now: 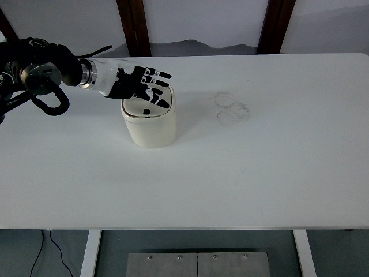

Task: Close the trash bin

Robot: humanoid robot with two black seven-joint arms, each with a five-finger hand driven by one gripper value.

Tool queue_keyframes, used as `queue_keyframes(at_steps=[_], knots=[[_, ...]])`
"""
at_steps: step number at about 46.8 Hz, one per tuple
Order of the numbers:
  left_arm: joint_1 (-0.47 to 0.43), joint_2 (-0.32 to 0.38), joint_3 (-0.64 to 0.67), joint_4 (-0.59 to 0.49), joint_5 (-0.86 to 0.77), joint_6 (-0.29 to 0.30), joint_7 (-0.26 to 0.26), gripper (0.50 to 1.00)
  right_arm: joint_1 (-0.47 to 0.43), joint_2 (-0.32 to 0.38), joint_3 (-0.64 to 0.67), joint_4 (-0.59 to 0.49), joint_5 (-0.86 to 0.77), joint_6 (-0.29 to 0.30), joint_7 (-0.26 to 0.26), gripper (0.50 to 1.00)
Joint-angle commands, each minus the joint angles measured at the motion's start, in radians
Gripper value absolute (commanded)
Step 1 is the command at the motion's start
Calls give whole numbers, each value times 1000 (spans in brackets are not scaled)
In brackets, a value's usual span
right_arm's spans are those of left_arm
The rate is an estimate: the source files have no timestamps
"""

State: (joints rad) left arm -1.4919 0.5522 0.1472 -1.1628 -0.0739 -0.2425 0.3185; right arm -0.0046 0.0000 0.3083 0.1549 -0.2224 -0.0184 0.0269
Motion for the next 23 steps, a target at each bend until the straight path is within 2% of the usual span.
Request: queue_keyframes(at_steps=[1, 23], knots=[[1, 0, 0, 0, 0, 0, 1, 1000, 0, 0, 0, 0, 0, 0, 1, 995], [-7, 9, -1, -5, 0, 0, -1, 1000, 0, 0, 0, 0, 0, 0, -1, 995]])
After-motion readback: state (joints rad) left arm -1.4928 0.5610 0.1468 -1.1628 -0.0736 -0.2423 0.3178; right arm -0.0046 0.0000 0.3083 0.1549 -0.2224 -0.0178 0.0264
